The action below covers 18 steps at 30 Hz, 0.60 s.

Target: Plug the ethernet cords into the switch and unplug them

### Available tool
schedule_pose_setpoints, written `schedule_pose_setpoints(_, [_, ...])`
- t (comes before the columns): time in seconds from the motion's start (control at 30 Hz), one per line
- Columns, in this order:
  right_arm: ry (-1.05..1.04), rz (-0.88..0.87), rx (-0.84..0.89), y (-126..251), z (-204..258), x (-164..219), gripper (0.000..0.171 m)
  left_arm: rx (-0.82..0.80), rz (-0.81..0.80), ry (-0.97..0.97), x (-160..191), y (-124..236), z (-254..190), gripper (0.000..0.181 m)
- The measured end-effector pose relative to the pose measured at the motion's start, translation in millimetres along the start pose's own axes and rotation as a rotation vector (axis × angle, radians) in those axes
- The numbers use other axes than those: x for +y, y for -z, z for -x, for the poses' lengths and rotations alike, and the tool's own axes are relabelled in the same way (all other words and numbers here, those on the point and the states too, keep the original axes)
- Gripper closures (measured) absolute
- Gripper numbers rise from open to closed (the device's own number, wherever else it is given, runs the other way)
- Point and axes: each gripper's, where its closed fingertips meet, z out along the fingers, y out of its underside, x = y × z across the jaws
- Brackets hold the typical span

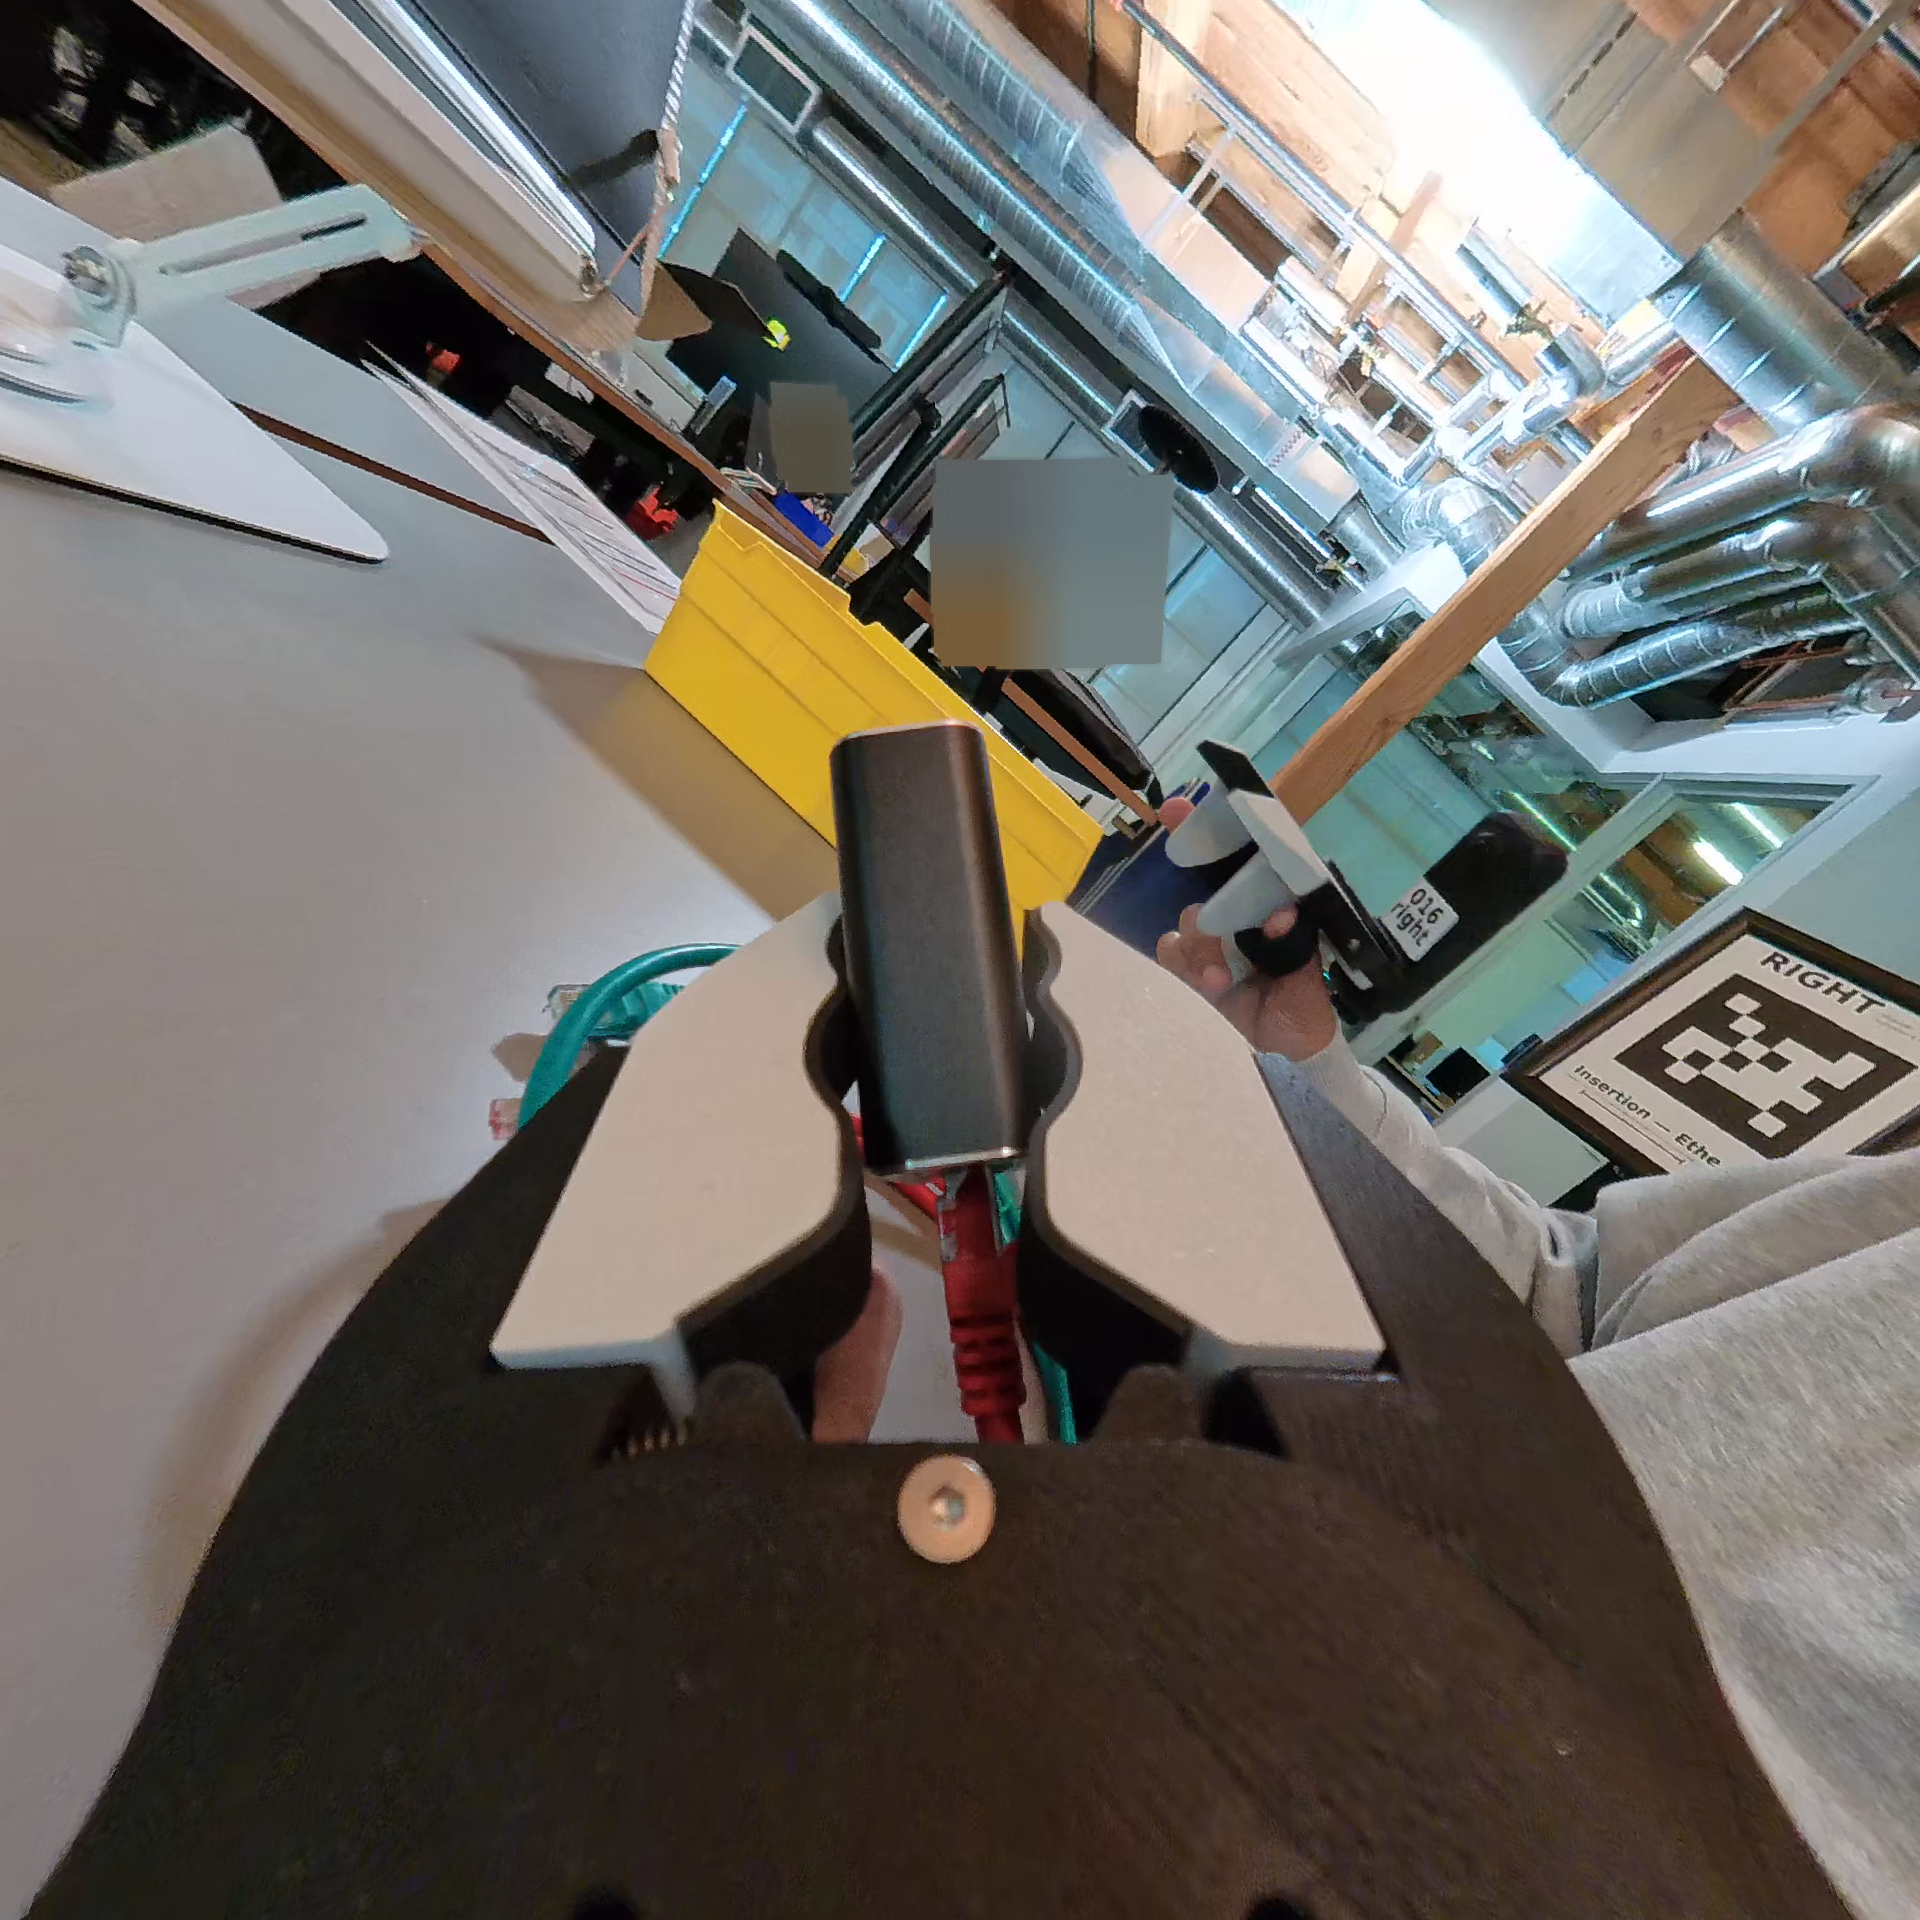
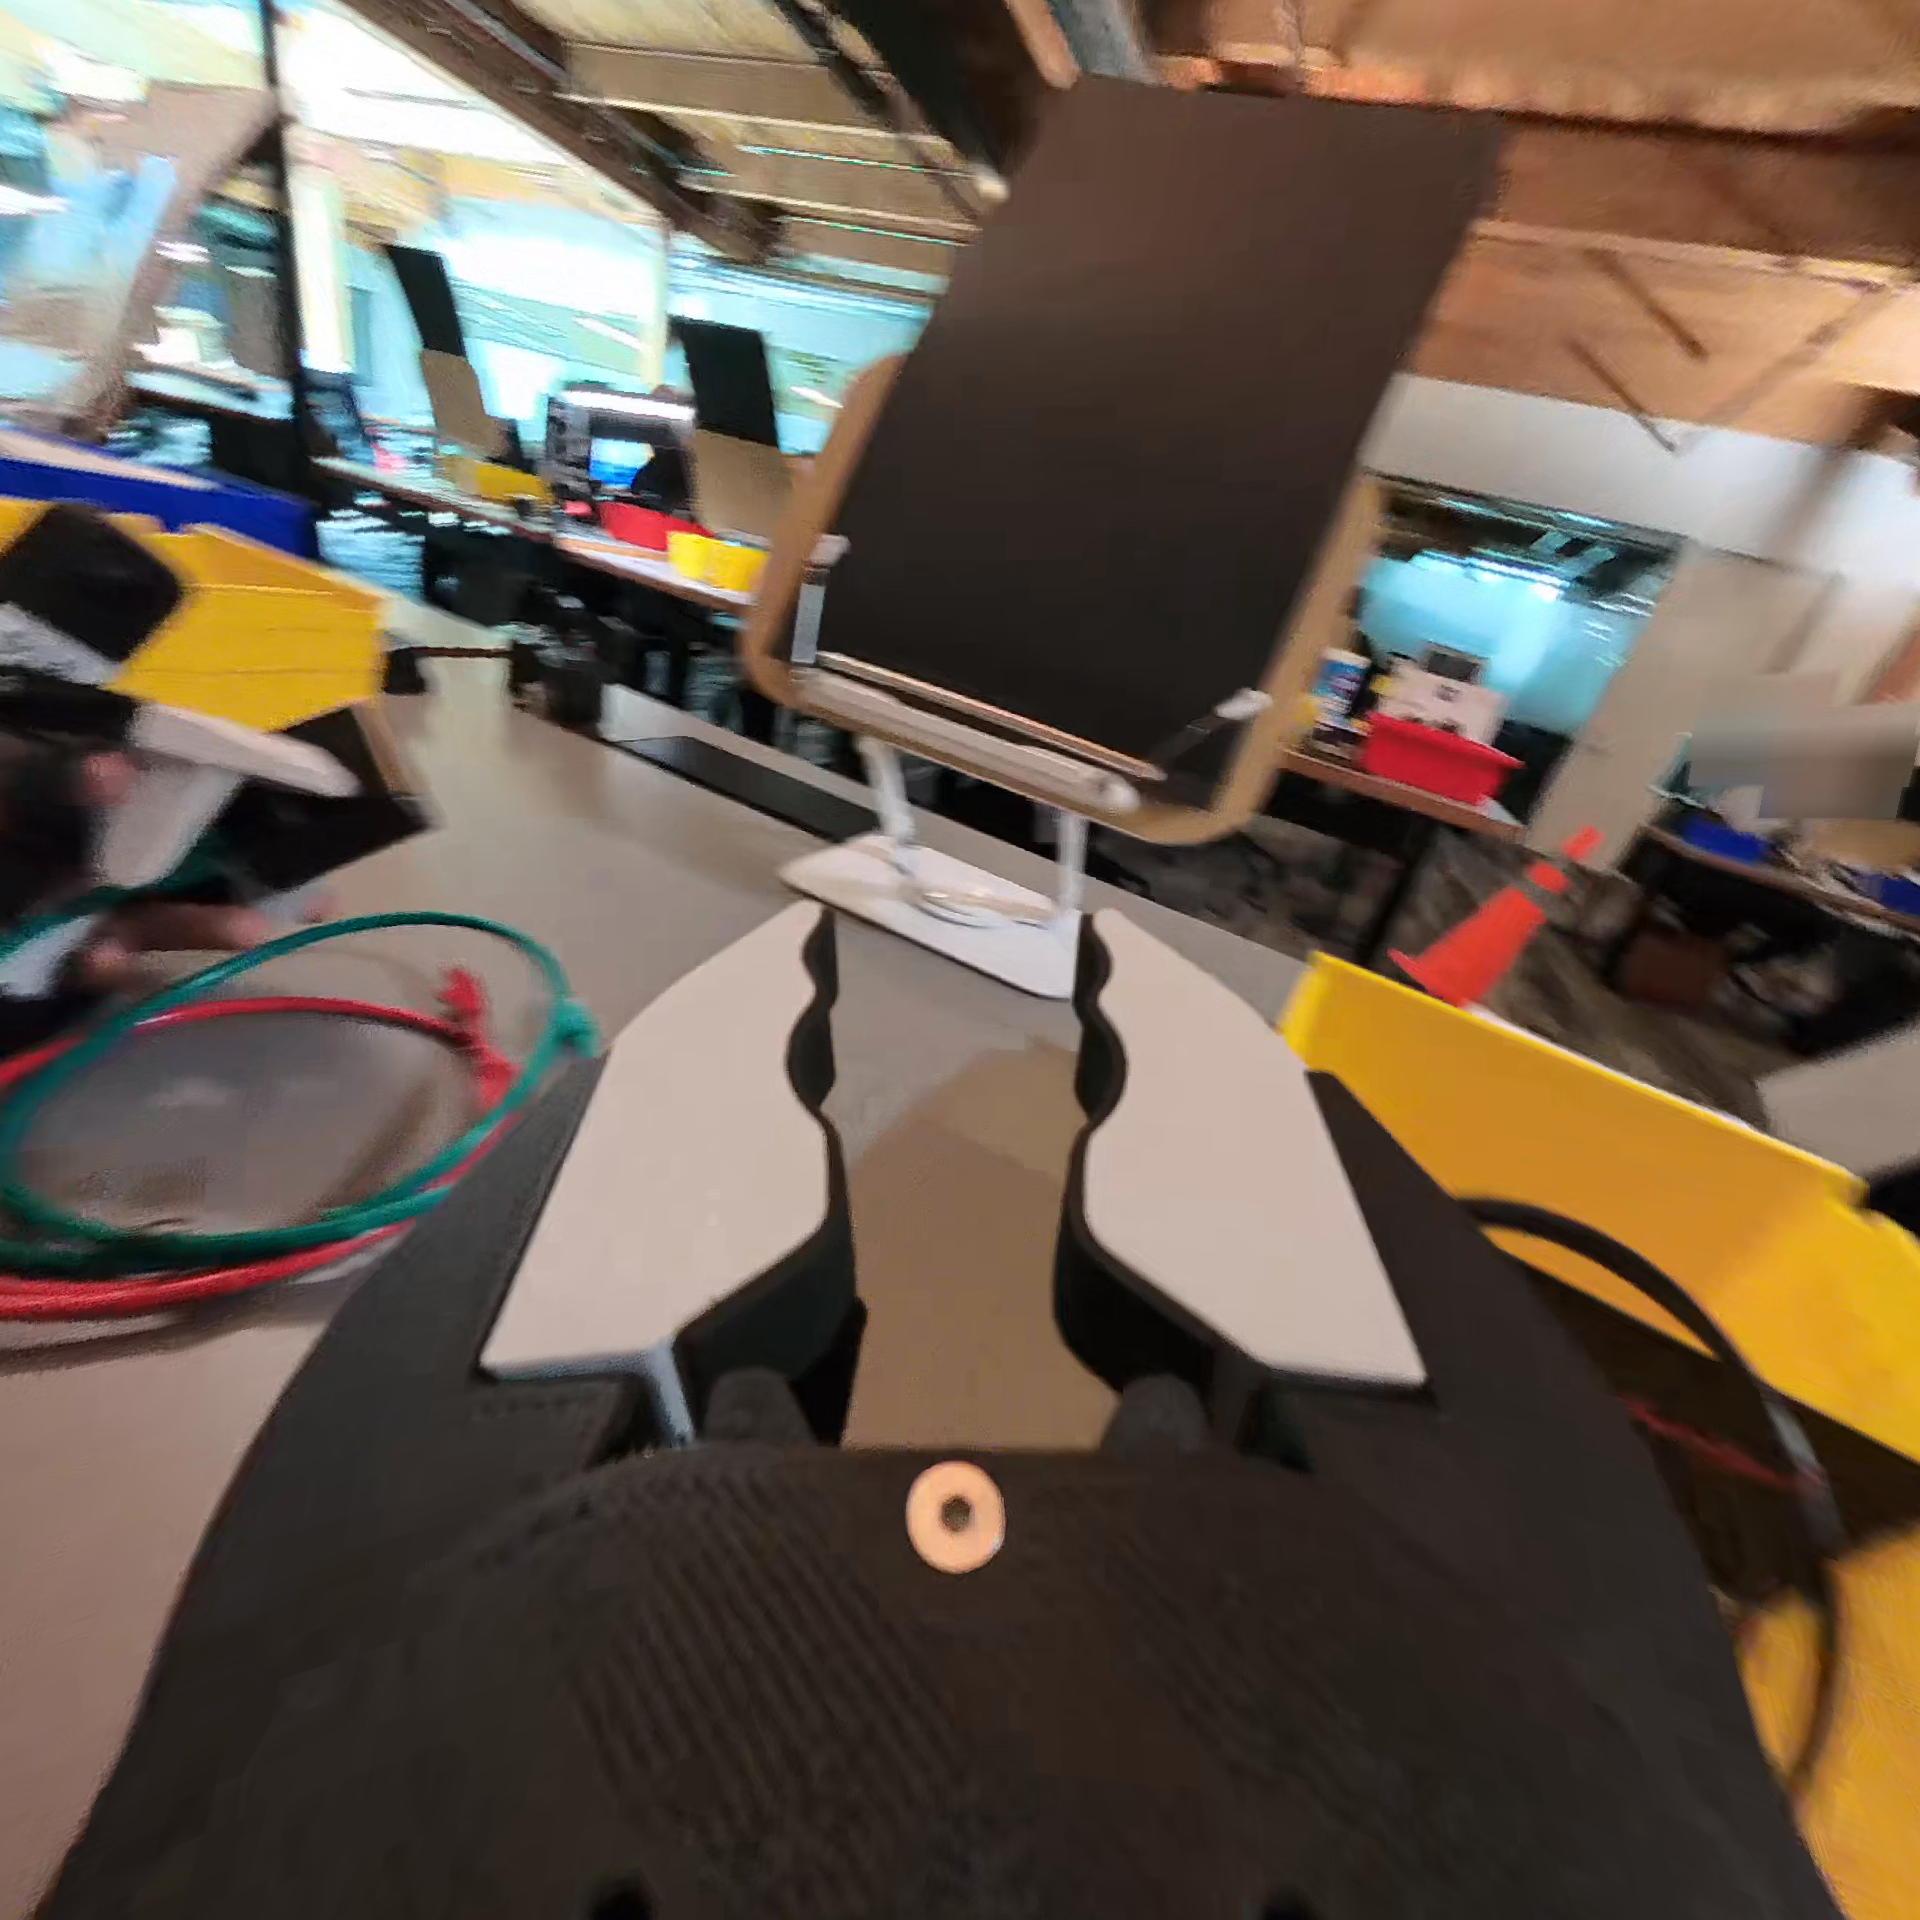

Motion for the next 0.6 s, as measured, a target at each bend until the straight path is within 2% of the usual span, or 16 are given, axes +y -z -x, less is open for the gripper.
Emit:
schedule_pose_setpoints(0.17, [0.058, 0.047, -0.292, -20.3, 106.2, 7.7, 0.131, 0.069, 0.05, -0.02, 9.4, -6.5, -13.3, 0.155])
schedule_pose_setpoints(0.3, [-0.077, 0.119, -0.496, -24.6, 162.4, 20.6, 0.132, 0.106, 0.073, -0.023, 16.9, -12.0, -22.6, 0.155])
schedule_pose_setpoints(0.47, [-0.213, 0.25, -0.695, -27.8, 226.3, 33.6, 0.127, 0.169, -0.093, 0.142, 4.2, -17.5, -33.1, 0.153])
schedule_pose_setpoints(0.53, [-0.213, 0.303, -0.749, -26.1, 250.1, 35.0, 0.124, 0.139, -0.13, 0.121, 1.8, -18.1, -32.8, 0.153])
schedule_pose_setpoints(0.6, [-0.125, 0.354, -0.744, -26.6, 264.6, 43.1, 0.125, 0.124, -0.137, 0.077, 0.2, -16.8, -34.4, 0.153])
